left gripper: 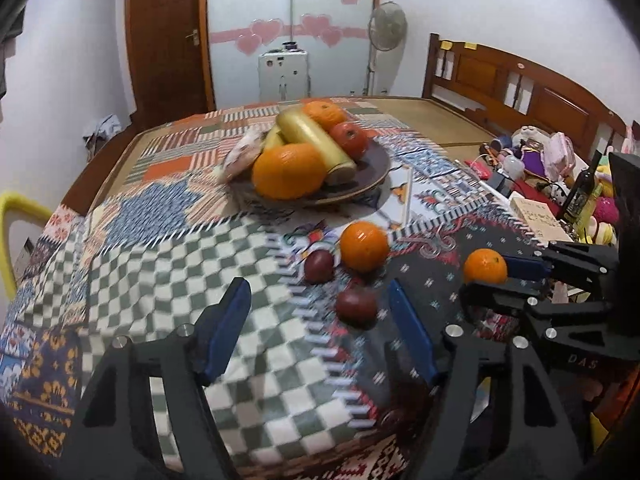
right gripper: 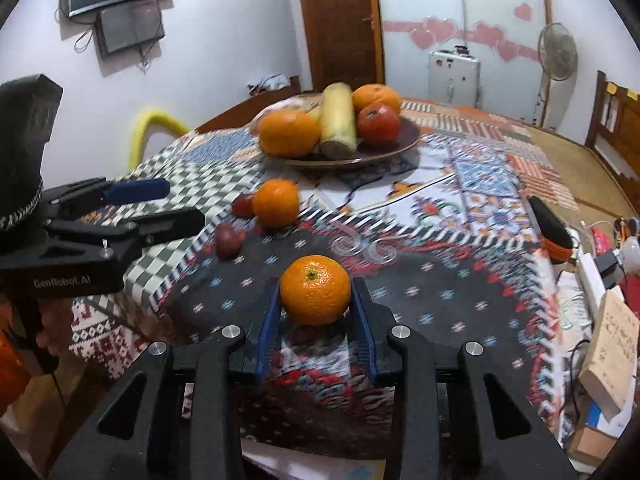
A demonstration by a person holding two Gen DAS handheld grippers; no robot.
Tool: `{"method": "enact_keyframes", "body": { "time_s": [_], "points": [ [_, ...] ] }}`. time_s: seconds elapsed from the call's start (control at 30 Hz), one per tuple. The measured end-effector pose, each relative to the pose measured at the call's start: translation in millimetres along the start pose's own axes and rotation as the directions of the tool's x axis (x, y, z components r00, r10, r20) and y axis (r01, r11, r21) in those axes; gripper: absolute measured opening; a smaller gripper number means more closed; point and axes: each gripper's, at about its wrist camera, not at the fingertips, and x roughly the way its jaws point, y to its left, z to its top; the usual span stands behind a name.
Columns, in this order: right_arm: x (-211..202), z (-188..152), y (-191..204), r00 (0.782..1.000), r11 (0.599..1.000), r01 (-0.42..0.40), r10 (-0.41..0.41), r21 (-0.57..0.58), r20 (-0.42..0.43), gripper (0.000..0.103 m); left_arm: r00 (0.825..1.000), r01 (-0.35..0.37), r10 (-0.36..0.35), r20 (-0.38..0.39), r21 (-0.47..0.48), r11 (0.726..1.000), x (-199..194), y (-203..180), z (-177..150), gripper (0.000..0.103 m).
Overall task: Organize fruits
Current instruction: 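Grasp a small orange with the right tool while the left tool reaches another orange, then grasp a small orange with the left tool, then carry both small oranges onto the purple plate and release them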
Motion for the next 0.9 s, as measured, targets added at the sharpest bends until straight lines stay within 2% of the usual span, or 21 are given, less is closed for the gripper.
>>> {"method": "enact_keyframes", "body": {
  "time_s": [0.27, 0.5, 0.57, 0.67, 0.9],
  "points": [
    [-7.1, 9.9, -29.1, 0.999, 0.998, 0.039, -0.041, 0.052, 0.033, 0.032, 0.999, 0.029, -0.029, -0.018, 0.031, 0.999, 31.5, -17.5, 24.7, 0.070],
    [-5.5, 12.7, -42.1, 0.998, 0.996, 0.046, -0.049, 0.076, 0.037, 0.032, 0.997, 0.035, -0.031, -0.067, 0.051, 0.998, 57.8, -24.8, 30.9, 0.054],
    [-4.2, 13.0, -43.1, 0.998, 0.996, 0.045, -0.048, 0.077, 0.037, 0.032, 0.996, 0.037, -0.032, -0.079, 0.057, 0.998, 63.4, -26.1, 30.6, 0.046],
    [-3.5, 15.2, -43.9, 0.998, 0.997, 0.044, -0.046, 0.070, 0.040, 0.032, 0.997, 0.023, -0.018, -0.077, 0.062, 0.998, 67.2, -27.2, 29.0, 0.039],
    [0.4, 27.7, -45.4, 0.997, 0.997, 0.041, -0.044, 0.063, 0.057, 0.032, 0.996, 0.053, -0.051, -0.069, 0.038, 0.998, 61.9, -23.2, 28.6, 0.037]
  ]
}}
